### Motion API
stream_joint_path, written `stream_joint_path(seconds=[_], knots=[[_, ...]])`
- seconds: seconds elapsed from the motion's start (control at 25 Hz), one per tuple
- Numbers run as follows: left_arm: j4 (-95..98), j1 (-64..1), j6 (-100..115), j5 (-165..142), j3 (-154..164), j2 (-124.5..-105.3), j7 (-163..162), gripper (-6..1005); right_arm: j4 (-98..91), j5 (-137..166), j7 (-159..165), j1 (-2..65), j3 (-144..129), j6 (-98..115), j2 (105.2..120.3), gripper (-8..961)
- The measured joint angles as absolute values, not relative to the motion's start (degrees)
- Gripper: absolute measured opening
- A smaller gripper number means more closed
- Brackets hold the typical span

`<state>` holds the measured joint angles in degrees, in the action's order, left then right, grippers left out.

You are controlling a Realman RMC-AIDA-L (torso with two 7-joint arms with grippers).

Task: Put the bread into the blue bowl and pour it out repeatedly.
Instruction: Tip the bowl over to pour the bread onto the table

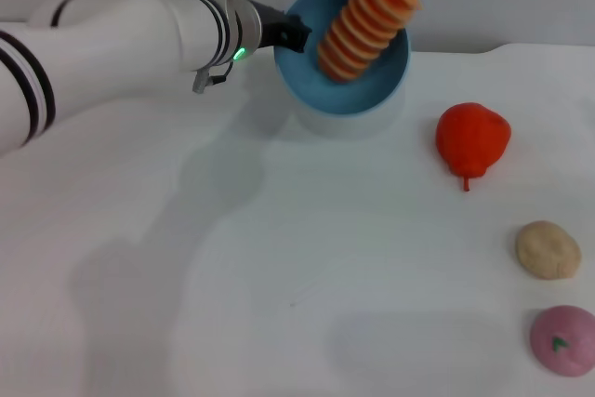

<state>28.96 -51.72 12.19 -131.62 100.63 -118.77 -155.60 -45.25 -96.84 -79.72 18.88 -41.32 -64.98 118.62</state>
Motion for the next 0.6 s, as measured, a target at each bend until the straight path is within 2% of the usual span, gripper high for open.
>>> stream_joint_path(seconds=[0.32,0.6], knots=[[28.3,-48.6,-7.9,-128.9,115.6,-119.12,-155.8,-1,-41.7,-97.2,-79.7,17.2,-37.8,-66.4,118.57,406],[25.4,-49.0,-16.4,-127.6,120.5,-119.10,-155.4,0,-39.1,-98.3,-79.8,18.1,-37.7,-69.2,118.54,405]])
